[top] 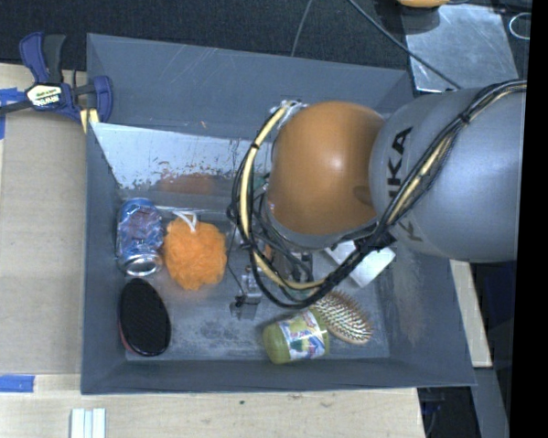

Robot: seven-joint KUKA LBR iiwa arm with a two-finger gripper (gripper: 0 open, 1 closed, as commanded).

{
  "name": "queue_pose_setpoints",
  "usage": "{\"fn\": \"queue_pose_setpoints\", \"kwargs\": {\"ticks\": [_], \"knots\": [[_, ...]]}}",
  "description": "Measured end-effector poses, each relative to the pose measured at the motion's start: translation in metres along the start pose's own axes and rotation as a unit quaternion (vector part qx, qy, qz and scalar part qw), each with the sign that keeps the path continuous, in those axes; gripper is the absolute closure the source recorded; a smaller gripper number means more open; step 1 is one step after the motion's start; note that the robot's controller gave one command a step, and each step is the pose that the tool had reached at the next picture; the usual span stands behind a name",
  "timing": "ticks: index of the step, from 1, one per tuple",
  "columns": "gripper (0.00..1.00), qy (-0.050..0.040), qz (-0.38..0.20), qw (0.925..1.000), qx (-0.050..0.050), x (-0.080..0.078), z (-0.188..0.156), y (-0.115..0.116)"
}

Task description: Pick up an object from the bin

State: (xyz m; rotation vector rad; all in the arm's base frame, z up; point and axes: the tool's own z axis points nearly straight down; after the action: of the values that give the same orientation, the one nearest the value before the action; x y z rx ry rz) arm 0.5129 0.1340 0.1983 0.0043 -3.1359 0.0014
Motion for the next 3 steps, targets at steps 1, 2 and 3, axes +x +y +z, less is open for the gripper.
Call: {"fn": "queue_pose_setpoints", "kwargs": {"ticks": [1, 2, 3], "knots": [[0.00, 0.0017, -0.051, 0.9987, 0.001, -0.034, 0.072, -0.013], [0.00, -0.0014, -0.235, 0.9719, 0.000, -0.017, 0.040, 0.025], [0.00, -0.0054, -0.272, 0.9624, 0.000, -0.087, 0.090, 0.000]]}}
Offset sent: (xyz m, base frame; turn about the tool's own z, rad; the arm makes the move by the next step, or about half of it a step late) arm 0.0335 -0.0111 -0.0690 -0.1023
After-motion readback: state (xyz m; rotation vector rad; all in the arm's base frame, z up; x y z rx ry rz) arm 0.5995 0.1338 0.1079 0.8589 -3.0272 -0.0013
